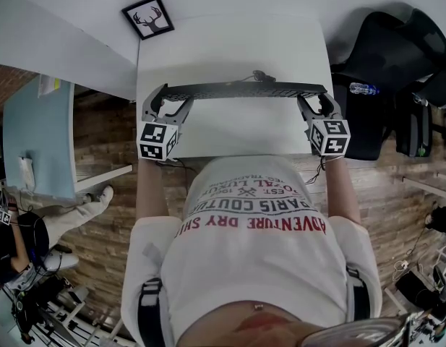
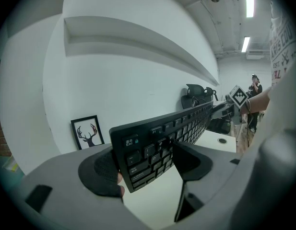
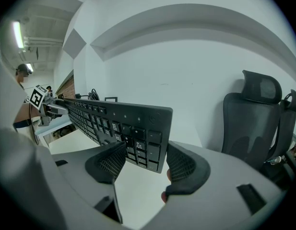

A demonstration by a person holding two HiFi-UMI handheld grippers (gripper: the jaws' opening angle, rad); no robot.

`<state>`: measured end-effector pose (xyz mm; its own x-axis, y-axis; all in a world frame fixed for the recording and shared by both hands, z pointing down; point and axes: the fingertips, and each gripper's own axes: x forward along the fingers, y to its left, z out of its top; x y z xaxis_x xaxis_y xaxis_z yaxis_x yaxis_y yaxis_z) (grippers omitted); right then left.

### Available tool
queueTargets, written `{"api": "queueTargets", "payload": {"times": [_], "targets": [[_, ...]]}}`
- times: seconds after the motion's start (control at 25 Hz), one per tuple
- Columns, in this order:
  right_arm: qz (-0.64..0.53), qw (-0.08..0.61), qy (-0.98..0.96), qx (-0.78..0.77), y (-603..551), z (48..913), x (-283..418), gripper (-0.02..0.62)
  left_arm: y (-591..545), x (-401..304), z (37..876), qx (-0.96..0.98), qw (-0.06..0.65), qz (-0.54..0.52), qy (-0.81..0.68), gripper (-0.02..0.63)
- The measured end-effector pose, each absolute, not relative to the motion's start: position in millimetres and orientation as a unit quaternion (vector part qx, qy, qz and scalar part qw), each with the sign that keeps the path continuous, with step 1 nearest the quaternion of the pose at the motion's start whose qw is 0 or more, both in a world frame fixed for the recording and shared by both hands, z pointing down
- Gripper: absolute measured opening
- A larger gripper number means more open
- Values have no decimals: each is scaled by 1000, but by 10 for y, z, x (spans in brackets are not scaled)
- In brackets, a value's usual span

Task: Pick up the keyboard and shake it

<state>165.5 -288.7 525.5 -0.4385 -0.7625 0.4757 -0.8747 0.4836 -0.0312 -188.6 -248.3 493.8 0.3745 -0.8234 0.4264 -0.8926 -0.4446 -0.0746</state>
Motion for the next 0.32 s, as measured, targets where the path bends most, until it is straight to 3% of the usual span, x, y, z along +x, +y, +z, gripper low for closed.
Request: {"api": "queueTargets", "payload": {"times": [0.32], "targets": [[144, 209, -836, 487, -2844, 5284, 1659, 285, -2489, -1884, 4951, 827, 86, 211, -513, 328]]}}
